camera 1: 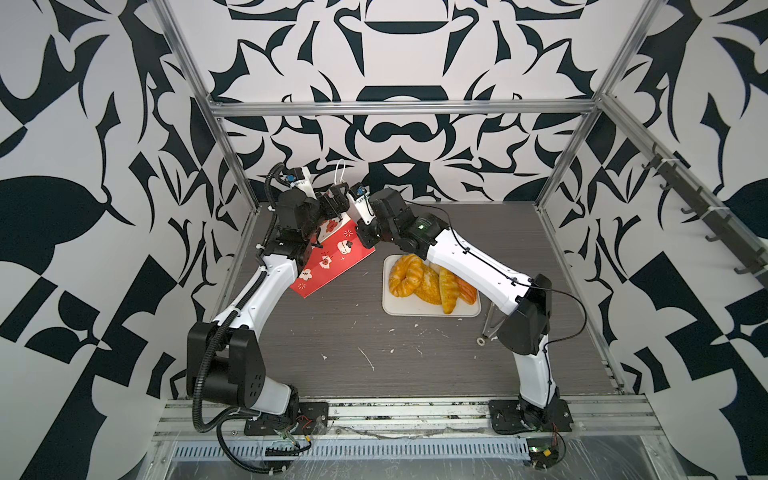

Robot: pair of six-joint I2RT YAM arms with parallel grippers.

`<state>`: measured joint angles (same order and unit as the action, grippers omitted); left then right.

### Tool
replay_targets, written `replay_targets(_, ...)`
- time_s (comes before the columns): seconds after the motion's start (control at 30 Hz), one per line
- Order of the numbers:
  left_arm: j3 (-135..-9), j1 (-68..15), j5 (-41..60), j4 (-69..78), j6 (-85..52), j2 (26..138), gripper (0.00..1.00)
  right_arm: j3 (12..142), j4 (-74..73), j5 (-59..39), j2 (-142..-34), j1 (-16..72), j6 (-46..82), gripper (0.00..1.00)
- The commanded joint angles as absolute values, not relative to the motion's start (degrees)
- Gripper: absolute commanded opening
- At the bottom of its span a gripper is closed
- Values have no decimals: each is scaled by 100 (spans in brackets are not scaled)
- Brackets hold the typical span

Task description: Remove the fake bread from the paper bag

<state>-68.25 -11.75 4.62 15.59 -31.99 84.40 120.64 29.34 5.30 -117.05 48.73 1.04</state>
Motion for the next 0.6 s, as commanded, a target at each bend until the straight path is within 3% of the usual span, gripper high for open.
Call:
replay_targets(0.0, -6968, -1015, 844, 2098, -3831, 8396, 99, 12129, 2779, 545, -11522, 4963, 164, 0)
replay_targets(0.33, -6934, -682, 1161, 3477, -5234, 9052, 99, 12080, 2783, 571, -11645, 5124, 167, 0)
replay_targets(0.57, -7022, -671, 1261, 3443, -5139, 9107, 99, 11991, 2704, 587, -11640, 5141, 265, 0)
